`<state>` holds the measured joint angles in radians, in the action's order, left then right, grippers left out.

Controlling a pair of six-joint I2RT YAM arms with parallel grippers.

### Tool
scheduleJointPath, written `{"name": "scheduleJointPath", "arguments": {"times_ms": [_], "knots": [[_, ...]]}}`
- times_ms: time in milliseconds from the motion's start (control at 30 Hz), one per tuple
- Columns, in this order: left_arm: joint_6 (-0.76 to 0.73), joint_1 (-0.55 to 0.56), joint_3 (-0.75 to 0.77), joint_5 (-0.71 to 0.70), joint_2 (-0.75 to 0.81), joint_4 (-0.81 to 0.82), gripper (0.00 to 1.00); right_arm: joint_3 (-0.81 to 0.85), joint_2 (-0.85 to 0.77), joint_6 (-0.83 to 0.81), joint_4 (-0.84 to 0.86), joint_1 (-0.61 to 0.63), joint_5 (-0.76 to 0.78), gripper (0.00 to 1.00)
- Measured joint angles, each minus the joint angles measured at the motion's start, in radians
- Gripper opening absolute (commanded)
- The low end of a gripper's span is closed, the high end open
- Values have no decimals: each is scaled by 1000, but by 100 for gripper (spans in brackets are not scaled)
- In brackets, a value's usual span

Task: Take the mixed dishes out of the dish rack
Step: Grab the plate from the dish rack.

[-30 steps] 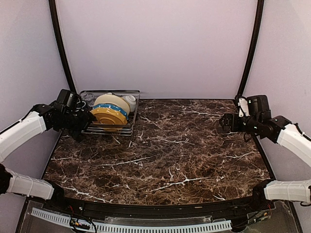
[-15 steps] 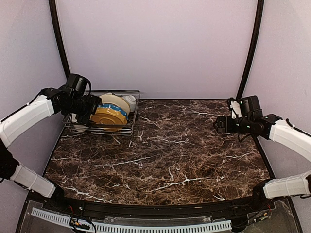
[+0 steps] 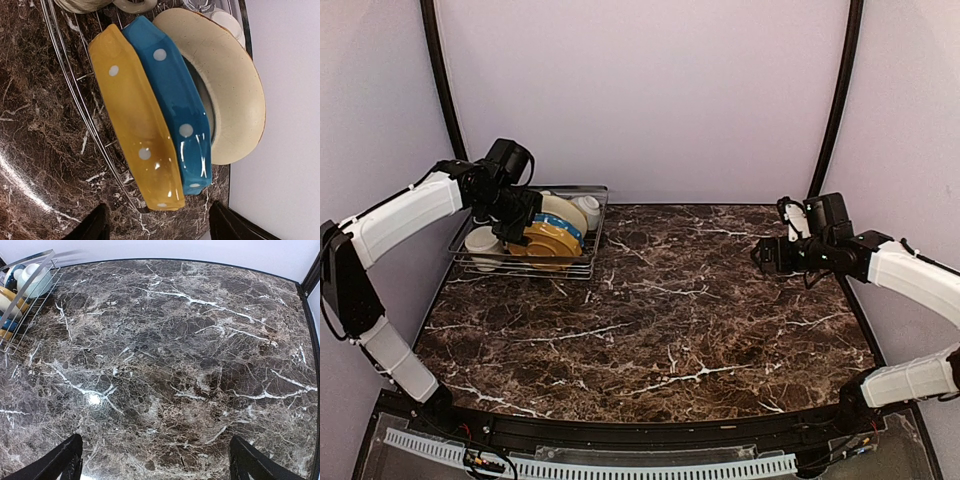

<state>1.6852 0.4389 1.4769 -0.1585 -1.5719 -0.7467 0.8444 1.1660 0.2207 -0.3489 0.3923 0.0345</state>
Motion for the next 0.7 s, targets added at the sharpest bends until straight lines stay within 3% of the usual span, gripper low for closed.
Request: {"name": "scheduleJointPath", "arguments": {"times_ms": [433,700], "knots": [[48,0,79,-40,-105,-63,49,-1,5,-11,37,2,-16,99],[55,2,108,-40,-143,-66,46,-13,26,-10,60,2,-20,99]]}}
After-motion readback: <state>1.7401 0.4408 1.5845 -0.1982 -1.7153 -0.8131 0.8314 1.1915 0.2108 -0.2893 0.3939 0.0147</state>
